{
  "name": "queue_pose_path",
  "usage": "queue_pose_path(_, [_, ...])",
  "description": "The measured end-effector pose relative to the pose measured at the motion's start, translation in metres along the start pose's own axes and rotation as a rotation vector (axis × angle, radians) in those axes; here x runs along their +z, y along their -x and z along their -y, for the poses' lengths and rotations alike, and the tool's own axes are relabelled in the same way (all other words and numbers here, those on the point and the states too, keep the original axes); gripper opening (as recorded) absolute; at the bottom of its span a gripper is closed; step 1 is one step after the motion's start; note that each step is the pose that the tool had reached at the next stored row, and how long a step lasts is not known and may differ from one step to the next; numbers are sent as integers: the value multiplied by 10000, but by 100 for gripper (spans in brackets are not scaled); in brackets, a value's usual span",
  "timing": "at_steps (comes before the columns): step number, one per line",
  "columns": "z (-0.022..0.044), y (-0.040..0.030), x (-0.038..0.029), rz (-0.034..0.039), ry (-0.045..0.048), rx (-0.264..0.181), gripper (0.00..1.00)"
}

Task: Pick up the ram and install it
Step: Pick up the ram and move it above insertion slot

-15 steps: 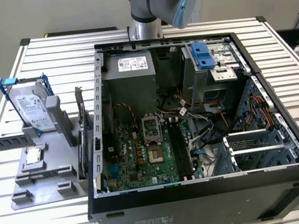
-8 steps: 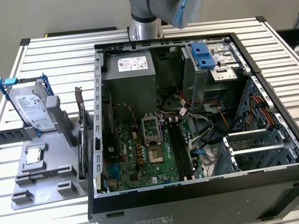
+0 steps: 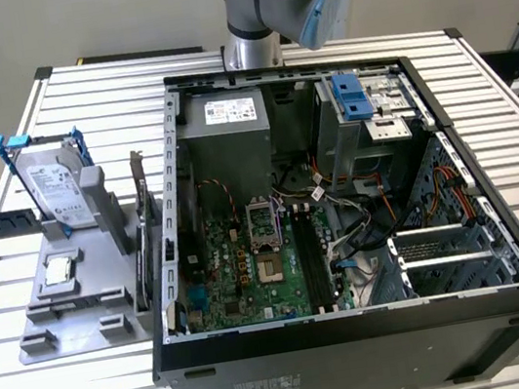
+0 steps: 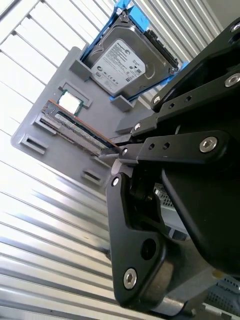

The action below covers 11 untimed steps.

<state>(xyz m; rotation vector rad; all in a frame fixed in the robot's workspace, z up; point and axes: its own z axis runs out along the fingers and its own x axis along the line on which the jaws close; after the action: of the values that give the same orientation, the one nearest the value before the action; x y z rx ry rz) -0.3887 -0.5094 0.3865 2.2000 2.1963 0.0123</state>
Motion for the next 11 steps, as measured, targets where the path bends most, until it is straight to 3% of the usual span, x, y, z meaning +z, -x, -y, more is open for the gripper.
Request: queue_pose_path(11, [-1, 2, -159, 0, 0, 0, 0])
